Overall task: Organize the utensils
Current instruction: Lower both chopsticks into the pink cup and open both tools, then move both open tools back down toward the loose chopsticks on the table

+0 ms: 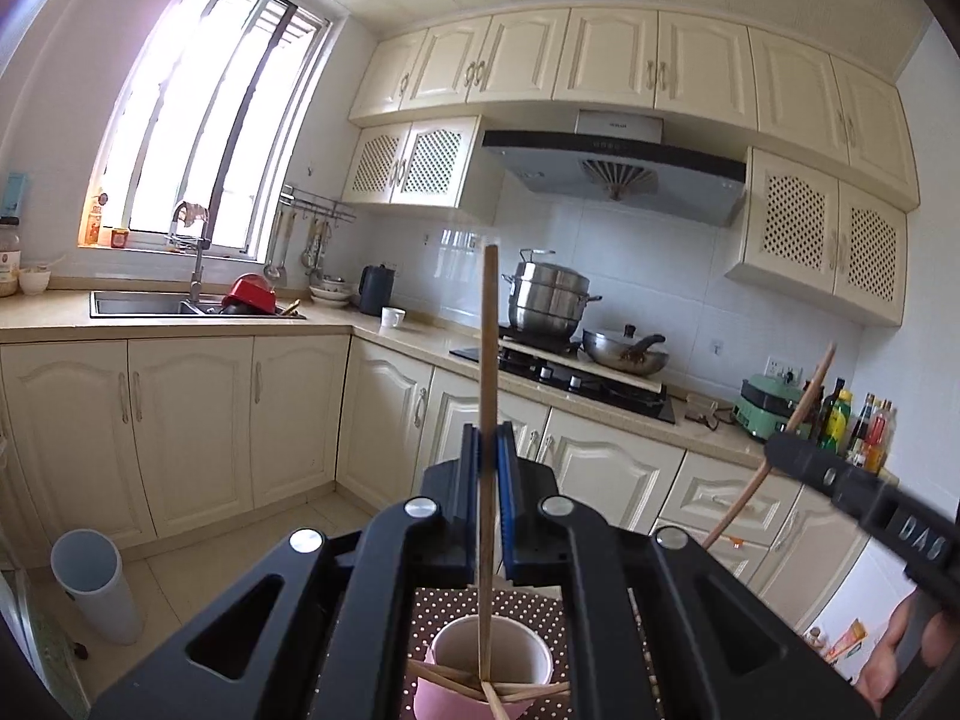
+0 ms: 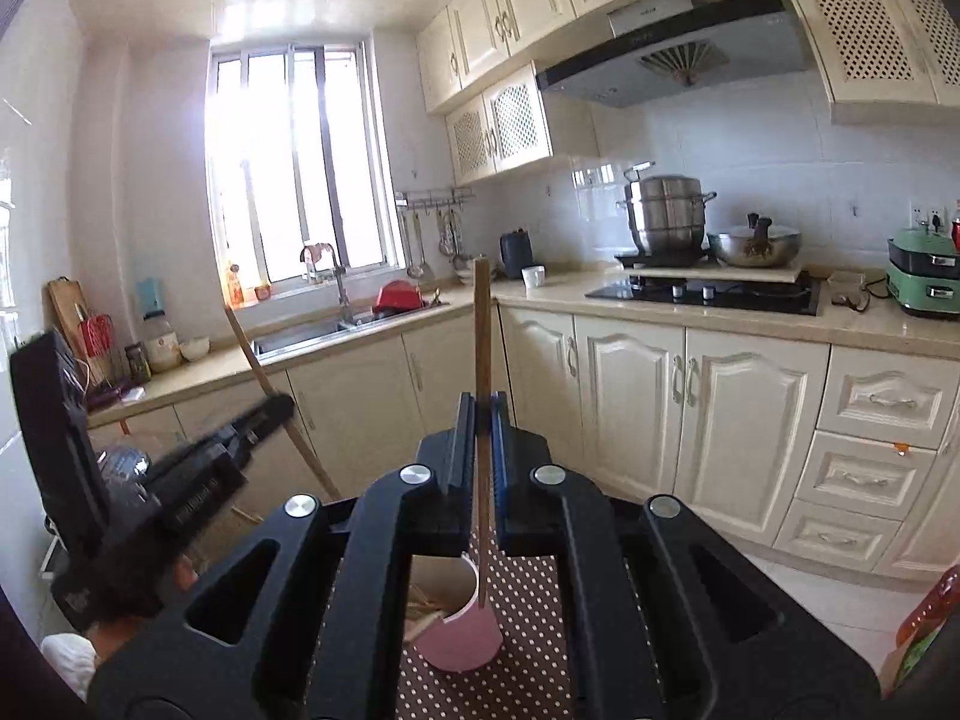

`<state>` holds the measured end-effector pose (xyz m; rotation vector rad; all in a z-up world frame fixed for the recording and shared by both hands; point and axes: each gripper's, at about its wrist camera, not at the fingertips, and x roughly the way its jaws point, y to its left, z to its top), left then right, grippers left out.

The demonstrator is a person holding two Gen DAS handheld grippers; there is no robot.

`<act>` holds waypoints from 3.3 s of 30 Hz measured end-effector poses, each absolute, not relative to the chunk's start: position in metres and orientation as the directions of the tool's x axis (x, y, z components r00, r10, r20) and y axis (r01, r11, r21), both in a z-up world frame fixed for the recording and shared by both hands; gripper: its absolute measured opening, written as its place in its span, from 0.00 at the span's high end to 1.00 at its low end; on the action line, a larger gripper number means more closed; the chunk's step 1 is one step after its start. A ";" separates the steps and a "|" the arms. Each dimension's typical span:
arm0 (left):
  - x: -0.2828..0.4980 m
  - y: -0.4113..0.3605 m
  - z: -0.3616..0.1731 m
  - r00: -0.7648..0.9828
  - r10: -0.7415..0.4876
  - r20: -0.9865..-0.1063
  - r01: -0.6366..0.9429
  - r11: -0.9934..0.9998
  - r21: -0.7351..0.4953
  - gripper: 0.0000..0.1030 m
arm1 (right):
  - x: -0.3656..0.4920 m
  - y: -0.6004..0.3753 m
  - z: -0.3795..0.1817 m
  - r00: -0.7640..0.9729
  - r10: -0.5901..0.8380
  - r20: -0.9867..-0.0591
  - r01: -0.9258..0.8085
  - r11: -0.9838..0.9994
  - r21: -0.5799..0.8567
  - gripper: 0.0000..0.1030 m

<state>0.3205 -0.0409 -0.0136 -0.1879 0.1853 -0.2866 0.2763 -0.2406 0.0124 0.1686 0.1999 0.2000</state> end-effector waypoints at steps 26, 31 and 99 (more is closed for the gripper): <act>0.343 -0.044 -0.048 0.888 -0.304 -0.345 0.267 0.952 -0.150 0.70 | 0.293 -0.219 0.001 0.955 0.251 -0.157 -0.226 0.960 0.165 0.95; 0.336 -0.040 -0.043 0.896 -0.286 -0.340 0.252 0.957 -0.140 0.68 | 0.298 -0.218 -0.002 0.953 0.253 -0.165 -0.225 0.959 0.169 0.95; 0.177 0.025 -0.022 0.910 -0.215 -0.355 0.201 0.977 -0.076 0.37 | 0.183 -0.201 -0.008 0.875 0.261 -0.408 -0.212 0.964 0.163 0.94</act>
